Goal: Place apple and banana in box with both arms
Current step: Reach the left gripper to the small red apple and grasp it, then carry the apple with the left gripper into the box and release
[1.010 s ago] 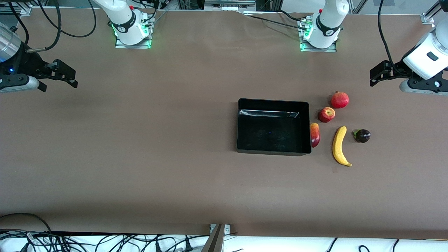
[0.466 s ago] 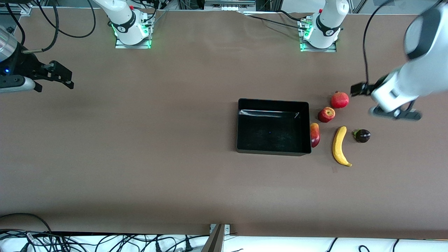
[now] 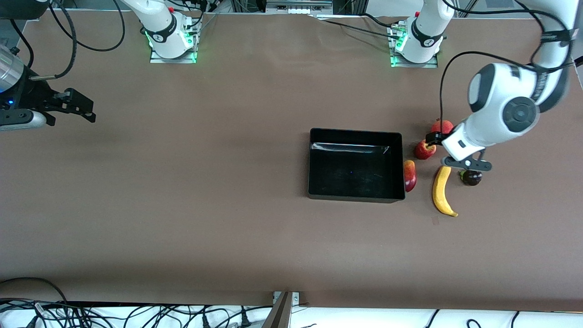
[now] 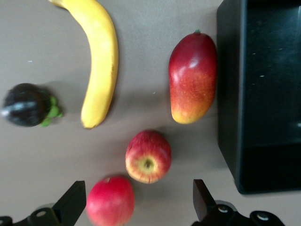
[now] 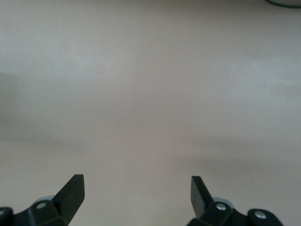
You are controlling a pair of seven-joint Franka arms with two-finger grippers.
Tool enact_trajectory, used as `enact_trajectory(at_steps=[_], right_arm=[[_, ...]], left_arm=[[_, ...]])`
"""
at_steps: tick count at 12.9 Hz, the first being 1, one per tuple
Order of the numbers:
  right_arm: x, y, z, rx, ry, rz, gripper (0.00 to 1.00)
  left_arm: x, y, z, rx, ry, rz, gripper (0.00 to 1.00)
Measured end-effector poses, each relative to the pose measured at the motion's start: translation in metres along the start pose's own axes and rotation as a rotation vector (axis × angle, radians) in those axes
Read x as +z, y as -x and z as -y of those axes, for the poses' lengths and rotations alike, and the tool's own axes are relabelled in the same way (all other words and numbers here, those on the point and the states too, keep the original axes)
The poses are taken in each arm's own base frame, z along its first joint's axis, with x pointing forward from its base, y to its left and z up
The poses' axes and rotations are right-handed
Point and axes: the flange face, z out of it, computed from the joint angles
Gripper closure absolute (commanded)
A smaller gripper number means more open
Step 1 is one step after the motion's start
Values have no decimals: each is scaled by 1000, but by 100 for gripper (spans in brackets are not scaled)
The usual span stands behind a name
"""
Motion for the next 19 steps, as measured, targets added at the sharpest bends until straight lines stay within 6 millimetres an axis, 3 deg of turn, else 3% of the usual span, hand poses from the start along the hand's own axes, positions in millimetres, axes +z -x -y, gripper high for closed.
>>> enact_trajectory(at_steps=[3, 7, 8, 10, 11, 12, 14, 15, 17, 19], right_arm=[[6, -4, 0, 1, 0, 5, 0], [5, -4, 6, -10, 0, 3, 0], [4, -4, 7, -13, -1, 2, 0], [4, -4, 8, -14, -1, 0, 0], [3, -4, 8, -14, 0, 0, 0], [3, -4, 8, -14, 0, 0, 0], [3, -4, 8, -14, 0, -1, 0], [3, -4, 8, -14, 0, -1, 0], [3, -4, 8, -14, 0, 0, 0], [3, -4, 7, -13, 0, 1, 0]], left_arm=[[63, 33, -5, 5, 5, -55, 0], [97, 41, -6, 31, -7, -106, 0], [104, 40, -4, 39, -12, -110, 43], [116, 40, 4, 44, -21, -105, 85], [118, 40, 6, 42, -20, -103, 96], [116, 38, 6, 42, -21, -107, 99], [100, 29, 8, 42, -28, -79, 99], [82, 21, 8, 43, -34, -47, 98], [23, 1, -1, 59, -51, 6, 100], [-51, -19, -44, 67, -61, 53, 100]])
